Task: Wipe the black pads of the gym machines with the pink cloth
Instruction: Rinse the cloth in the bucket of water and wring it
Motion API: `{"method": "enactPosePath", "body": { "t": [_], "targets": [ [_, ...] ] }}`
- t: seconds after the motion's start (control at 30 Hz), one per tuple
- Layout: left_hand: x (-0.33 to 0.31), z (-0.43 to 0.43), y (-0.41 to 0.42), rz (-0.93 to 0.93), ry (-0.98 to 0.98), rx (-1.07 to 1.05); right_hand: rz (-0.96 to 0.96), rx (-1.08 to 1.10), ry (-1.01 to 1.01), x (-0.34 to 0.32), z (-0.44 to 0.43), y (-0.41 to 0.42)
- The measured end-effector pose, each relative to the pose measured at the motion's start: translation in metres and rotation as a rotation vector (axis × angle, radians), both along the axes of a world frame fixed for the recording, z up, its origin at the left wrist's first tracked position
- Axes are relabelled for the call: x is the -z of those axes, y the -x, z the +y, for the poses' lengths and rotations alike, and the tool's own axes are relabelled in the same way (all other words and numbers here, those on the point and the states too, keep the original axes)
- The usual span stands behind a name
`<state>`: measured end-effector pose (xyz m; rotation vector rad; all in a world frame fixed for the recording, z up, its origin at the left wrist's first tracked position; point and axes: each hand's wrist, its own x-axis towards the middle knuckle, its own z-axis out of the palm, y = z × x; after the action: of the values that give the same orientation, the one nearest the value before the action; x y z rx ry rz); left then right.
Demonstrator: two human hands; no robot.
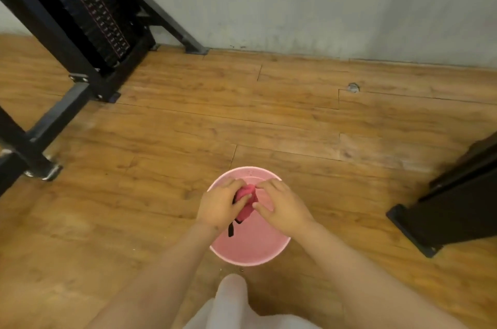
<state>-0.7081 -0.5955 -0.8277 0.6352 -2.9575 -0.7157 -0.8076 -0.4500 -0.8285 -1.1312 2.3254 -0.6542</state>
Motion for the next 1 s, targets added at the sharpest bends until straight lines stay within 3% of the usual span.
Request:
{"method": "enactPosePath", "body": {
  "t": [0.2, 0.33, 0.53, 0.77, 1.0],
  "targets": [
    [0.069, -0.007, 0.009, 0.044, -0.124, -0.062, -0.081, 0.017, -0.039, 0.066, -0.025, 0.006],
    [0.089, -0.006, 0.014, 0.115, -0.35, -0.186, -0.235, 0.097, -0.182, 0.092, -0.042, 0.013],
    [0.1, -0.011, 0.02, 0.045, -0.628, -0.38, -0.438, 0.26, -0.256, 0.098, -0.048, 0.02],
    [0.121, -0.004, 0.018, -0.148, -0.613, -0.48, -0.625, 0.617, -0.151, 0.121, -0.052, 0.005],
    [0.118, 0.001, 0.013, -0.201, -0.633, -0.582, -0.569, 0.623, -0.183, 0.122, -0.045, -0.001]
  ]
}}
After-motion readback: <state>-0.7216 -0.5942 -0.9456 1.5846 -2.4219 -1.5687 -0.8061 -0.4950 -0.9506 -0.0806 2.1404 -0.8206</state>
